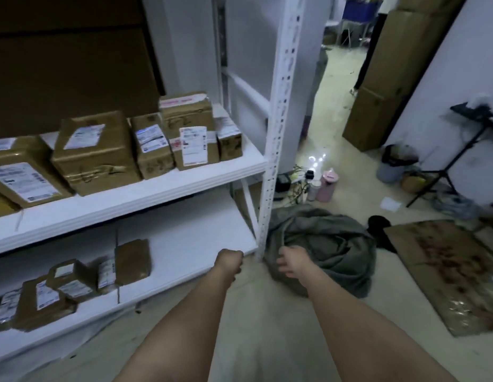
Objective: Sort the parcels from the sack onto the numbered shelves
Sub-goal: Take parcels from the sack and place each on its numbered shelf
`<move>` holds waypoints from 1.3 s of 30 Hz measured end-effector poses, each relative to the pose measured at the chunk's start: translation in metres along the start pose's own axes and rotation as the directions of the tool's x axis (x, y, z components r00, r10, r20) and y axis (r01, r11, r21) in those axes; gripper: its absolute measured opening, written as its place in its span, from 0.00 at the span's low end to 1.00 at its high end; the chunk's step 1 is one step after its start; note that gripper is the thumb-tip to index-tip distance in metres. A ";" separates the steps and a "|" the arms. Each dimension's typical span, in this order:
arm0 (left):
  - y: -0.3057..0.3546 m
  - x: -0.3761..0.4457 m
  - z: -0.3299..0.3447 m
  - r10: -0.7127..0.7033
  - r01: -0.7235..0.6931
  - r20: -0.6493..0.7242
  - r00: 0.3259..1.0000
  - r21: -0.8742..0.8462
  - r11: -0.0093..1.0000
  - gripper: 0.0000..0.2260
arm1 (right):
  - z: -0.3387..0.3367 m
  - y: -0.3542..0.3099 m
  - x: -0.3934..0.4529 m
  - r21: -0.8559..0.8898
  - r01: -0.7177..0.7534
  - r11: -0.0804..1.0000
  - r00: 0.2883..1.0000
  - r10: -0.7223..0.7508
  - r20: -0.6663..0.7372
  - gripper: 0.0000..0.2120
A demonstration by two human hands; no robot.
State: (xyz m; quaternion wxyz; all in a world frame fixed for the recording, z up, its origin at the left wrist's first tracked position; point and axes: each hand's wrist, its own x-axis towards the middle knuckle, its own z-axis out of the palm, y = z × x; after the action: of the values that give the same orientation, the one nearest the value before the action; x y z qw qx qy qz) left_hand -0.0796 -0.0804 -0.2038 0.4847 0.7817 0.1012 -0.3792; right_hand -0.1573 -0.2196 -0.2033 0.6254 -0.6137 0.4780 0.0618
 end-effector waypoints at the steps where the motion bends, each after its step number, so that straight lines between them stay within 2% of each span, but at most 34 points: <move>1: 0.004 -0.004 0.019 0.000 0.000 0.018 1.000 0.002 1.000 0.08 | -0.019 0.001 0.002 0.007 -0.005 1.000 1.000 0.005 -0.001 0.08; 3: 0.015 -0.012 0.056 0.001 -0.002 0.043 0.999 0.015 1.000 0.05 | -0.058 0.003 0.005 0.013 -0.008 1.000 1.000 0.008 -0.010 0.04; 6: 0.032 -0.012 0.099 0.015 -0.017 0.059 0.998 0.028 0.999 0.09 | -0.101 0.008 0.015 0.033 -0.029 0.999 0.999 0.030 -0.039 0.03; 8: 0.044 -0.009 0.124 0.011 -0.013 0.084 0.996 0.024 1.000 0.11 | -0.125 0.012 0.027 0.031 -0.040 0.999 0.998 0.041 -0.055 0.10; 10: 0.055 -0.001 0.147 0.002 -0.004 0.098 0.995 0.018 1.000 0.14 | -0.145 0.013 0.043 0.035 -0.046 0.998 0.996 0.049 -0.073 0.12; 13: 0.068 0.017 0.175 0.014 -0.015 0.115 0.993 0.015 1.000 0.18 | -0.165 0.010 0.068 0.030 -0.050 0.998 0.995 0.053 -0.087 0.05; 15: 0.078 0.034 0.192 0.005 -0.009 0.117 0.993 0.030 1.000 0.16 | -0.178 0.006 0.087 0.039 -0.043 0.998 0.996 0.046 -0.077 0.07; 18: 0.102 0.065 0.217 -0.037 0.033 0.120 0.992 0.034 0.999 0.07 | -0.197 -0.007 0.123 0.025 -0.040 0.999 0.997 0.042 -0.070 0.07; 23: 0.152 0.118 0.258 -0.073 0.064 0.161 0.984 0.060 0.996 0.17 | -0.241 -0.040 0.180 -0.031 -0.058 0.998 0.997 0.056 -0.061 0.07; 26: 0.174 0.132 0.273 -0.092 0.082 0.168 0.981 0.067 0.994 0.19 | -0.261 -0.054 0.210 -0.079 -0.077 0.994 0.993 0.070 -0.094 0.12; 28: 0.191 0.144 0.282 -0.105 0.096 0.168 0.980 0.060 0.994 0.17 | -0.272 -0.070 0.230 -0.080 -0.073 0.994 0.994 0.067 -0.086 0.13; 33: 0.227 0.179 0.303 -0.095 0.084 0.142 0.985 0.083 0.993 0.15 | -0.286 -0.106 0.284 -0.139 -0.082 0.987 0.996 0.076 -0.046 0.08; 35: 0.236 0.197 0.313 -0.096 0.090 0.118 0.988 0.055 0.994 0.14 | -0.289 -0.115 0.308 -0.188 -0.085 0.978 0.996 0.085 -0.010 0.08; 37: 0.242 0.215 0.325 -0.099 0.093 0.085 0.991 0.080 0.992 0.08 | -0.293 -0.123 0.332 -0.224 -0.084 0.971 0.994 0.097 0.048 0.09; 39: 0.249 0.235 0.341 -0.112 0.107 0.047 0.993 0.089 0.990 0.11 | -0.302 -0.131 0.363 -0.278 -0.076 0.958 0.988 0.109 0.105 0.09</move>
State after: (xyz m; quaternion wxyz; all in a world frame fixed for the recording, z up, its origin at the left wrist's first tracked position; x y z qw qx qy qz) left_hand 0.0451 -0.5407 -0.2793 0.4316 0.7850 0.1150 -0.4293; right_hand -0.0340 -0.6850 -0.2915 0.5588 -0.6660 0.4550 0.1929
